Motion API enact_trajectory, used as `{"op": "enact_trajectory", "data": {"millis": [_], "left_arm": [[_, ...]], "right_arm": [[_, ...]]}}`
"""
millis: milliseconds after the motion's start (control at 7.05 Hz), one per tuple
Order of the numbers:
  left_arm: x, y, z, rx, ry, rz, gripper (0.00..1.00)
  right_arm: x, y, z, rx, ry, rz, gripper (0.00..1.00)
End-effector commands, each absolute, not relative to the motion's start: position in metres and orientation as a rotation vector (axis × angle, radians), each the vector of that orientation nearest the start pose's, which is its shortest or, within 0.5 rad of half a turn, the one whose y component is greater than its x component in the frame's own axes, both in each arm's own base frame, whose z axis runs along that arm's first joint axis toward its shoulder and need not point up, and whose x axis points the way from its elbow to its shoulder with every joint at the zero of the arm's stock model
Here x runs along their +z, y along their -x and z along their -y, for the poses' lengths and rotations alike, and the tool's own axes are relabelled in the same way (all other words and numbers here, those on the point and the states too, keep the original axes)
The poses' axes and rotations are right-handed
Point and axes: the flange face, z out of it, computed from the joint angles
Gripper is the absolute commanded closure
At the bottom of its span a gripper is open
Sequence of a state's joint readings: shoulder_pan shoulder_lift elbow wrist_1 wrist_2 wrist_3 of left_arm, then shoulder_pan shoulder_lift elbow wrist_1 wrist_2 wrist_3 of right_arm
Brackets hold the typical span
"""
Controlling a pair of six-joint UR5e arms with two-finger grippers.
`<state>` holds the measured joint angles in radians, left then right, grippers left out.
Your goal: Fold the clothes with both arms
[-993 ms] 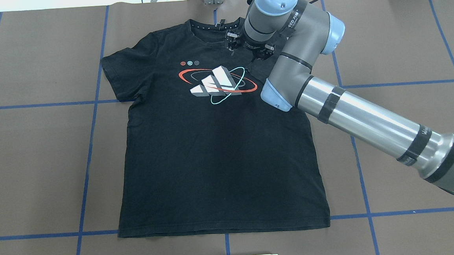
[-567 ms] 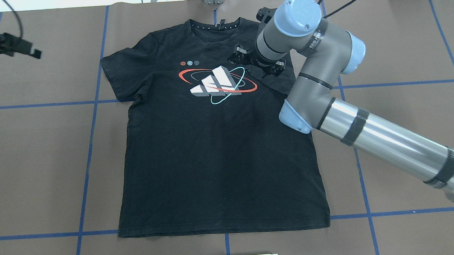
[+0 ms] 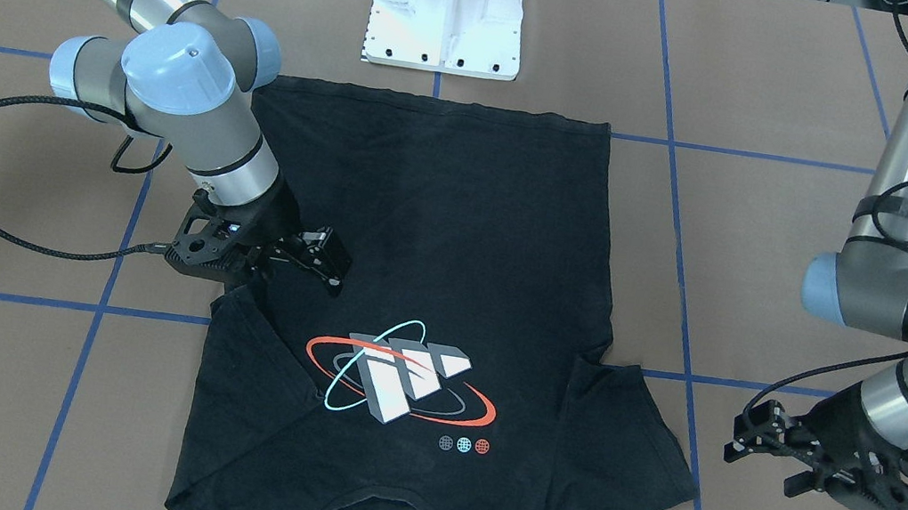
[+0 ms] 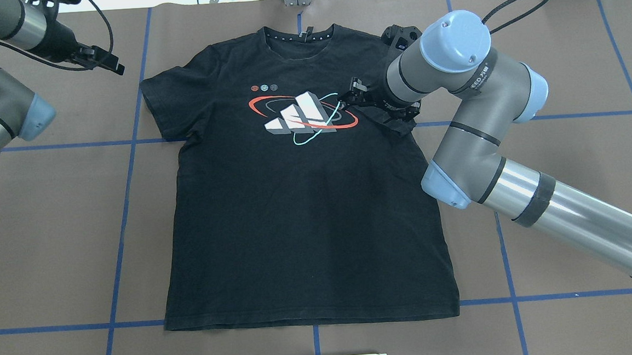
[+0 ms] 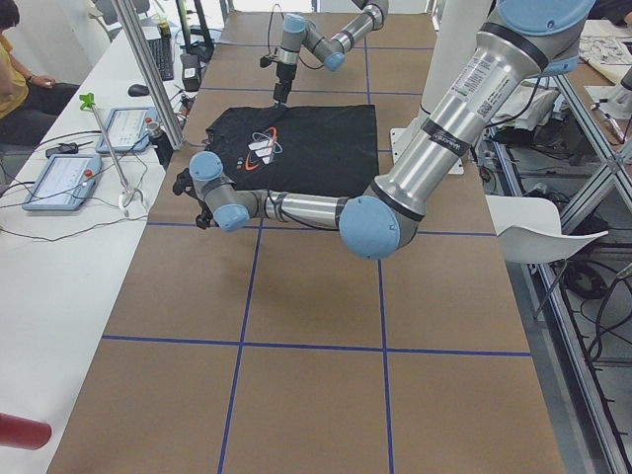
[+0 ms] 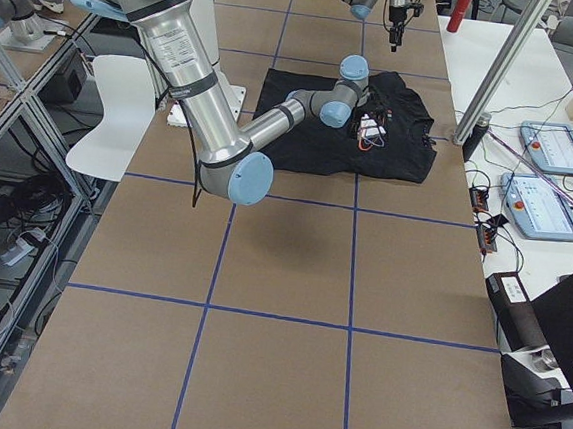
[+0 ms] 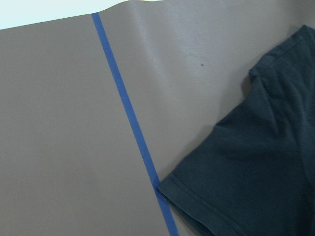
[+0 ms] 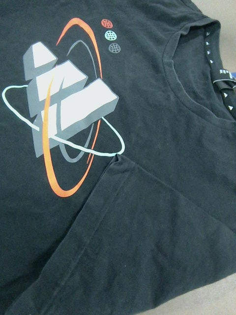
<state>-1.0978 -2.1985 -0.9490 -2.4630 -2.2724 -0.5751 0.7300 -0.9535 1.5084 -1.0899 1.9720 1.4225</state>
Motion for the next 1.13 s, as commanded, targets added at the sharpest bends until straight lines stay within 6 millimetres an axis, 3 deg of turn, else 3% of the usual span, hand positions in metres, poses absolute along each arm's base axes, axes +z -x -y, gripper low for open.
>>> {"op": "enact_trajectory", "data": {"millis": [0, 142, 284, 709, 993], "left_arm": [[0.483, -0.309, 0.719, 0.234, -0.408, -0.985, 0.36], [0.477, -0.326, 0.725, 0.239, -0.402, -0.975, 0.48], [0.481, -0.329, 0.728, 0.232, -0.403, -0.962, 0.54], [0.492, -0.337, 0.734, 0.228, -0.420, -0.950, 0.59], [0.489, -0.345, 0.732, 0.232, -0.419, -0.954, 0.59]], "right_arm": [[0.262, 0.466, 0.536, 0.314, -0.112, 1.086, 0.00], [0.268, 0.468, 0.534, 0.319, -0.118, 1.075, 0.00], [0.268, 0.470, 0.533, 0.321, -0.126, 1.071, 0.00], [0.273, 0.471, 0.528, 0.319, -0.124, 1.066, 0.00], [0.278, 0.472, 0.526, 0.317, -0.119, 1.061, 0.00]]}}
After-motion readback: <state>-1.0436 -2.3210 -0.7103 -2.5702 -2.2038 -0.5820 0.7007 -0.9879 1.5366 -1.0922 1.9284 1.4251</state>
